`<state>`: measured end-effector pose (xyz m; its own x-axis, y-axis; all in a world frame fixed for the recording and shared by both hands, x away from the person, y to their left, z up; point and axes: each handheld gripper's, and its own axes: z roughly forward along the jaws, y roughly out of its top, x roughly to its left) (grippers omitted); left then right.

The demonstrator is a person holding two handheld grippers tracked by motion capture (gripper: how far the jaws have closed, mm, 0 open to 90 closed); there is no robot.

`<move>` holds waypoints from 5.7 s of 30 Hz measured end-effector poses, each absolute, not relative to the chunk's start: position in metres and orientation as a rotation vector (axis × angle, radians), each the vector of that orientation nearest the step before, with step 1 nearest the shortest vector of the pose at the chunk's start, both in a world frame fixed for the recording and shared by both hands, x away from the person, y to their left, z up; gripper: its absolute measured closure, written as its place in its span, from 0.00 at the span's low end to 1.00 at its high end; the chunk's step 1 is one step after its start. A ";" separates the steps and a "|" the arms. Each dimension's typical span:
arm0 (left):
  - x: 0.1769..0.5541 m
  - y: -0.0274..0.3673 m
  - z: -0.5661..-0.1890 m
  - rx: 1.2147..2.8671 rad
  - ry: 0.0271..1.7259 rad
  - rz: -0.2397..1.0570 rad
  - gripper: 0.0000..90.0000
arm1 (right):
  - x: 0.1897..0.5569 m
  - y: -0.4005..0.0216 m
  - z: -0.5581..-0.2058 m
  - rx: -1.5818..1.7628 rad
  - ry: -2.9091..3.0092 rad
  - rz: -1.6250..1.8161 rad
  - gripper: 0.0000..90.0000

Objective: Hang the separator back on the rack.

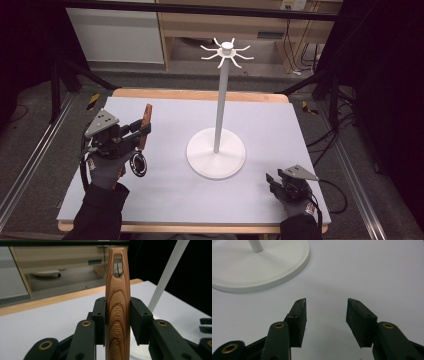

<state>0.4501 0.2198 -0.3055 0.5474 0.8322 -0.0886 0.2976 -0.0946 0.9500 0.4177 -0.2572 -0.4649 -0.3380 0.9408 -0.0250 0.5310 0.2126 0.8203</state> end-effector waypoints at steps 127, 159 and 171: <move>0.484 0.100 -0.205 1.554 0.683 0.596 0.75 | 0.420 -0.259 -0.465 1.361 1.968 1.018 0.57; 0.490 0.098 -0.214 1.543 0.676 0.560 0.60 | 0.420 -0.259 -0.466 1.351 1.973 1.015 0.57; 0.481 0.117 -0.219 1.596 0.654 0.640 0.41 | 0.420 -0.258 -0.466 1.351 1.972 1.004 0.55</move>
